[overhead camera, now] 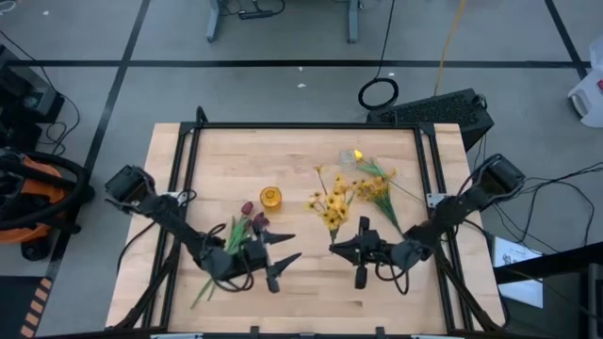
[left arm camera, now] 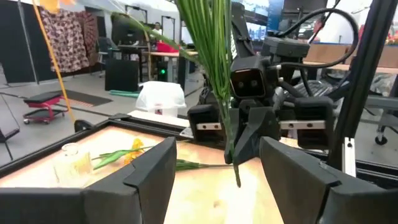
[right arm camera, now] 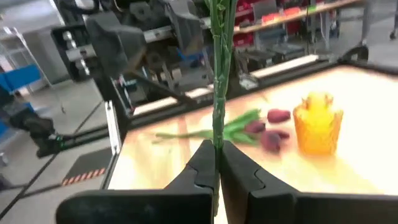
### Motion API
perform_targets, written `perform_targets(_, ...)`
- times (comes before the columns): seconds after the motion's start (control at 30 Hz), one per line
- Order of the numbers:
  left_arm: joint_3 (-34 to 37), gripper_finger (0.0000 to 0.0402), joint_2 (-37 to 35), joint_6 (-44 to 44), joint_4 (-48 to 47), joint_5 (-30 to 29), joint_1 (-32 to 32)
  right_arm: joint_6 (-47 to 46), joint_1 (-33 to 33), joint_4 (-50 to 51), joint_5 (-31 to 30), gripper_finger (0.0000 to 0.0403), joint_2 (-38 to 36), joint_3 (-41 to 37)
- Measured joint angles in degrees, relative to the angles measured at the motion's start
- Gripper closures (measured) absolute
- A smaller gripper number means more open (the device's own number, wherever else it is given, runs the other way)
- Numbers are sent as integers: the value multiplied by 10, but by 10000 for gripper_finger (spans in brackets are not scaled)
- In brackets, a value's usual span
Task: Sort flowers into vase by color
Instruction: Move the left yellow flowers to the middle right of the table
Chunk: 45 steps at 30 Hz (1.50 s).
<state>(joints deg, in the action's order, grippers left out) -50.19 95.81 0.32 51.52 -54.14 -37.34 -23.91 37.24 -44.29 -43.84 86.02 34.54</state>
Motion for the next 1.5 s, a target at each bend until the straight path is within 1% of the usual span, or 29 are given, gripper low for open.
perform_targets(0.17, 0, 164, 0, -15, 1, -27, -34, -73, 24, 100, -1, 403, -26, 0)
perform_targets(0.33, 0, 164, 0, -30, -1, -34, -60, -126, 36, 182, -3, 402, -47, 0)
perform_targets(0.43, 0, 164, 0, -30, -2, -38, -72, -152, 42, 233, -25, 402, -65, 0)
perform_targets(0.57, 0, 164, 0, -30, -15, -65, -85, -203, 47, 323, -56, 402, -104, 0)
perform_targets(0.67, 0, 164, 0, -36, -34, -79, -91, -262, 49, 417, -77, 402, -135, 0)
perform_targets(0.73, 0, 164, 0, -58, -56, -80, -93, -316, 50, 493, -85, 402, -150, 0)
perform_targets(0.9, 0, 164, 0, -129, -122, -79, -95, -494, 53, 704, -82, 402, -177, 0)
perform_targets(1.07, 0, 164, 0, -181, -169, -80, -95, -669, 61, 889, -35, 402, -185, 0)
perform_targets(1.2, 0, 164, 0, -195, -181, -79, -95, -786, 64, 993, 5, 402, -180, 0)
perform_targets(1.33, 0, 164, 0, -195, -181, -79, -92, -862, 64, 1052, 48, 402, -167, 0)
perform_targets(1.5, 0, 164, 0, -195, -181, -79, -92, -903, 63, 1061, 81, 402, -135, 0)
